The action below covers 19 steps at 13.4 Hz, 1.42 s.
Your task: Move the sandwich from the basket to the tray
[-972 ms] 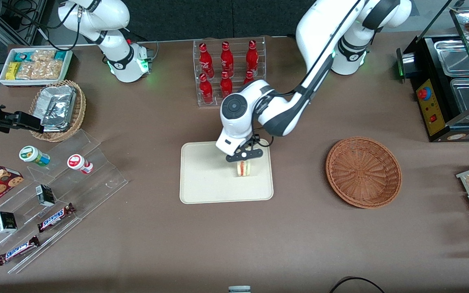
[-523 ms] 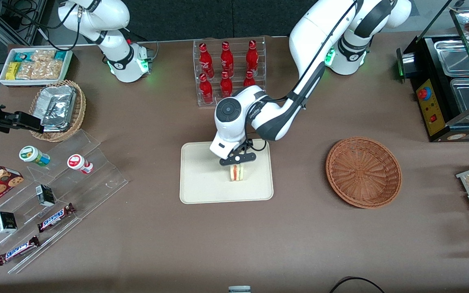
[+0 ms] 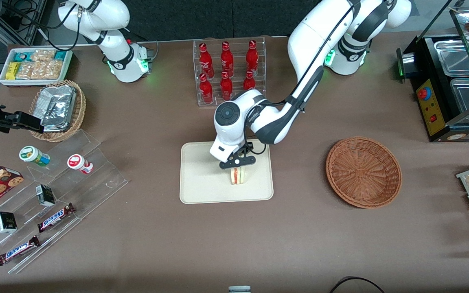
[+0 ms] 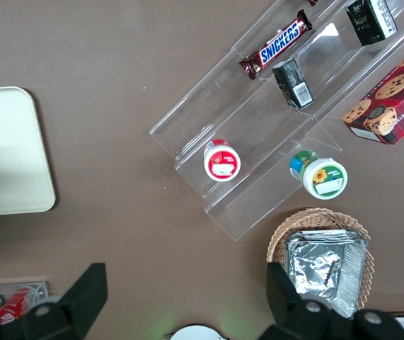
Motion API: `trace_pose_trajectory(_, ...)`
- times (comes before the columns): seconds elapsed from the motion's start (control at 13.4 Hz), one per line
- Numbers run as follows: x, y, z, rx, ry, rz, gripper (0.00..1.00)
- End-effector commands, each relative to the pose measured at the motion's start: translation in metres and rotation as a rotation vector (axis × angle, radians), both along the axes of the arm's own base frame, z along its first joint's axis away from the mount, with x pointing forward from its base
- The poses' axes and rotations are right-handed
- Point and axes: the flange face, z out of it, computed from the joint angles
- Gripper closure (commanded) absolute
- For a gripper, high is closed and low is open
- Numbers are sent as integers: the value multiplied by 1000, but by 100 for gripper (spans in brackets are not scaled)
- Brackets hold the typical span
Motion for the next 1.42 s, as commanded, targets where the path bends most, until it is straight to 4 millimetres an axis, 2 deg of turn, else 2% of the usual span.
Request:
trace_pose_trajectory(0.0, 8, -2, 8, -2, -28, 10, 1)
trace_pose_trajectory(0.22, 9, 1, 37, 0, -35, 26, 1)
trace_pose_trajectory(0.3, 13, 12, 50, 31, -29, 41, 1)
trace_pose_trajectory(0.45, 23, 36, 103, 32, -21, 99, 1)
trace_pose_trajectory(0.6, 34, 74, 155, 46, -2, 166, 1)
trace_pose_trajectory(0.75, 28, 105, 200, 98, 24, 182, 1)
trace_pose_trajectory(0.97, 35, 175, 252, 138, 55, 125, 1)
trace_pose_trajectory(1.05, 35, 204, 270, 131, 87, 100, 1)
trace_pose_trajectory(1.35, 28, 308, 331, 68, 180, -71, 1)
